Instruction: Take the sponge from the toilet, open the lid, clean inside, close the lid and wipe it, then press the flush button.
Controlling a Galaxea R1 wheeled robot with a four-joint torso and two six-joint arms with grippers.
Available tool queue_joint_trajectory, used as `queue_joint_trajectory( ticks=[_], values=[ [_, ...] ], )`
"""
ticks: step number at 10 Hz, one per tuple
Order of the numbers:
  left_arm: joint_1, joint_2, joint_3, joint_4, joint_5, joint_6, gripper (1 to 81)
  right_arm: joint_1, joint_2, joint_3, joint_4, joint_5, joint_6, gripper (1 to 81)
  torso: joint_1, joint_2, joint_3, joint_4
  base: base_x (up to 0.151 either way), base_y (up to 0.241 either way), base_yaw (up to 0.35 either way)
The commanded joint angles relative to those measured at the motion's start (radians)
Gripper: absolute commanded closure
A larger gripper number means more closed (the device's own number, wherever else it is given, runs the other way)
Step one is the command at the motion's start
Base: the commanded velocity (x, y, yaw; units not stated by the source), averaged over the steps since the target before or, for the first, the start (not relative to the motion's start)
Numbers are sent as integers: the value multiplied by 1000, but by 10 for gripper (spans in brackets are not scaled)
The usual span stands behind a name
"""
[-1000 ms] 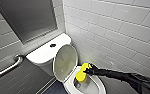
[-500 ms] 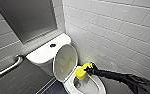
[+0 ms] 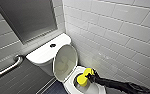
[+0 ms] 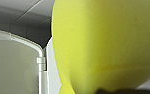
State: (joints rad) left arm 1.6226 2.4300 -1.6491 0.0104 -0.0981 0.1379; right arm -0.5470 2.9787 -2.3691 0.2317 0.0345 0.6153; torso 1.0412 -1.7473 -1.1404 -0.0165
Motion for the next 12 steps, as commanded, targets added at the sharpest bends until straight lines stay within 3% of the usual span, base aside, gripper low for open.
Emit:
queue_joint_trajectory(
  ticks=[1,5,10,12],
  values=[
    [32,-37,52,-3,87,9,10,123,-59,47,1,-1,4,811,0,0,0,0,0,0,0],
    [32,-21,52,-1,87,9,10,106,-237,285,-2,33,6,811,0,0,0,0,0,0,0],
    [32,-21,61,2,86,22,10,-18,-327,349,8,108,9,811,0,0,0,0,0,0,0],
    [30,-14,66,8,86,22,10,-48,-392,433,6,111,7,811,0,0,0,0,0,0,0]
  ],
)
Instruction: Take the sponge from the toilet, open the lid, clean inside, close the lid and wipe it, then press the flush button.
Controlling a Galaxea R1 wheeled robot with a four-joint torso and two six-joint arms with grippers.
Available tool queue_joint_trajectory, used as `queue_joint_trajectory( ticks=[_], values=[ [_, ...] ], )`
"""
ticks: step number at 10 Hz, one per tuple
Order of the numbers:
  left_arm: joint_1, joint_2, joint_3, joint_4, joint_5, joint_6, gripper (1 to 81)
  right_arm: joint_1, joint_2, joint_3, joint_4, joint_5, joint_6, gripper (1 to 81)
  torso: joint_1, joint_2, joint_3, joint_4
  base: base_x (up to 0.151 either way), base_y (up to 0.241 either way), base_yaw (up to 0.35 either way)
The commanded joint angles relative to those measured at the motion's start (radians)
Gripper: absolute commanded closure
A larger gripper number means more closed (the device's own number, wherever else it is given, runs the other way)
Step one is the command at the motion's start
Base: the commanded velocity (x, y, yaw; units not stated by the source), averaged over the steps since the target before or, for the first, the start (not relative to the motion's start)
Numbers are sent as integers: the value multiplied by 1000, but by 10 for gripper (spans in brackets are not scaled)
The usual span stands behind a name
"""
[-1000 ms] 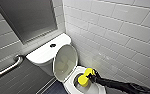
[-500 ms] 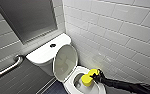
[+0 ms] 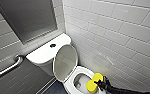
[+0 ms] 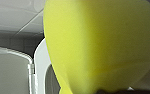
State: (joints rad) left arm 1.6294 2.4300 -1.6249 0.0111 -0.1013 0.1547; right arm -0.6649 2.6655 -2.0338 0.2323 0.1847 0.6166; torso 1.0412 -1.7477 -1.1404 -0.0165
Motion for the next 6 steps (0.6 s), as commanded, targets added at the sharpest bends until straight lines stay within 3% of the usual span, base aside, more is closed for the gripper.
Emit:
queue_joint_trajectory(
  ticks=[1,6],
  values=[
    [24,-8,40,17,89,5,10,57,-131,164,5,-39,6,811,0,0,0,0,0,0,0],
    [24,3,40,40,89,5,10,-134,-310,359,-4,94,2,811,0,0,0,0,0,0,0]
  ],
)
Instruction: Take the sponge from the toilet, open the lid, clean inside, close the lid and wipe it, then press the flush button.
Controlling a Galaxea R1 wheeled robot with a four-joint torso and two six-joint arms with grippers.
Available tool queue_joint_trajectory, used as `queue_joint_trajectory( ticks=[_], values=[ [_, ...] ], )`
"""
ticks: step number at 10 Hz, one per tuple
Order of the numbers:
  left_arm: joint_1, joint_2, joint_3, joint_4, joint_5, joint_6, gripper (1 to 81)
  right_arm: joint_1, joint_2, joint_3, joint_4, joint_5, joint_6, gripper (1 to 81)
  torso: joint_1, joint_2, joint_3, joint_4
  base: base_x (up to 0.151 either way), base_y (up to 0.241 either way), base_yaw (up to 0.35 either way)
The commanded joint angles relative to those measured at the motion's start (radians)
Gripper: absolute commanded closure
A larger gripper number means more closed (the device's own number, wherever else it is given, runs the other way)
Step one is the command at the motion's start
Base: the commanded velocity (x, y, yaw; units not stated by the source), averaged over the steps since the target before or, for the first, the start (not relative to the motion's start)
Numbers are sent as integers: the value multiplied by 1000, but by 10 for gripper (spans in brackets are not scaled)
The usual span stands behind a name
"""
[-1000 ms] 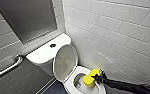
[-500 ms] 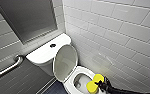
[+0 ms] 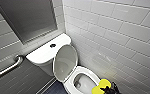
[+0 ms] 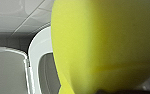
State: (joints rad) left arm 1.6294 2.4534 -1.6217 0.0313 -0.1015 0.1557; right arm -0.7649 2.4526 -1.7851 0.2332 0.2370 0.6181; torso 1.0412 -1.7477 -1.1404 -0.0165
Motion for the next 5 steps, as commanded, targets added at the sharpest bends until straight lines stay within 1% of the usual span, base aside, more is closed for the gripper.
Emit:
queue_joint_trajectory(
  ticks=[1,3,5],
  values=[
    [24,-20,39,28,89,4,10,-81,-106,116,-5,77,-3,811,0,0,0,0,0,0,0],
    [19,-13,37,30,89,4,10,-153,-128,159,-18,114,-4,811,0,0,0,0,0,0,0],
    [19,-8,36,47,89,5,10,-185,-199,297,-45,128,-6,811,0,0,0,0,0,0,0]
  ],
)
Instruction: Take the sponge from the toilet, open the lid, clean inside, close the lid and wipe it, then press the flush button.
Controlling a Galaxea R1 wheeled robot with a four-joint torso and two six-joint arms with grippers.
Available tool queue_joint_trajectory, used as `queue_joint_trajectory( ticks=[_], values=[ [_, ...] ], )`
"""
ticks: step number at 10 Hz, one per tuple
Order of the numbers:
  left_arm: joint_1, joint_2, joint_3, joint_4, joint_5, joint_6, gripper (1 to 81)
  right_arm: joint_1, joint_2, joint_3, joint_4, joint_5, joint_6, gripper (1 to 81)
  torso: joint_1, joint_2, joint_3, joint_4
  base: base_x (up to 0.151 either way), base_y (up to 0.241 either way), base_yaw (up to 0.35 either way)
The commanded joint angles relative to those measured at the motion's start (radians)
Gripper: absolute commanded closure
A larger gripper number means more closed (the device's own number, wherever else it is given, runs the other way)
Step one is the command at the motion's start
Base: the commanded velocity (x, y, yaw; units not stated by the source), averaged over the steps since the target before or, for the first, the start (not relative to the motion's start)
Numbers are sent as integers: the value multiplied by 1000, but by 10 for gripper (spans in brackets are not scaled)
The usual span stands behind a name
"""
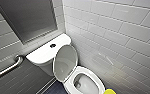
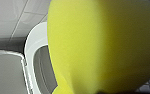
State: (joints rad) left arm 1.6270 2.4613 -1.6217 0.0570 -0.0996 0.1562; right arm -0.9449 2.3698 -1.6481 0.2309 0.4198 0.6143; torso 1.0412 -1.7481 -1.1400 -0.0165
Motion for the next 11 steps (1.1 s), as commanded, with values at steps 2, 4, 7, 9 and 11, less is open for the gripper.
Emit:
queue_joint_trajectory(
  ticks=[2,4,7,9,11],
  values=[
    [18,-14,34,24,87,5,10,-32,-163,277,-96,-53,-16,811,0,0,0,0,0,0,0],
    [8,-13,36,24,87,6,10,-45,-202,347,-157,-56,-27,811,0,0,0,0,0,0,0],
    [-11,-5,32,26,87,8,10,71,-236,354,-197,-132,-27,811,0,0,0,0,0,0,0],
    [-9,-5,25,24,87,8,10,215,-194,305,-191,-282,-24,811,0,0,0,0,0,0,0],
    [-11,-2,19,21,87,8,10,336,-113,232,-191,-378,-21,811,0,0,0,0,0,0,0]
  ],
)
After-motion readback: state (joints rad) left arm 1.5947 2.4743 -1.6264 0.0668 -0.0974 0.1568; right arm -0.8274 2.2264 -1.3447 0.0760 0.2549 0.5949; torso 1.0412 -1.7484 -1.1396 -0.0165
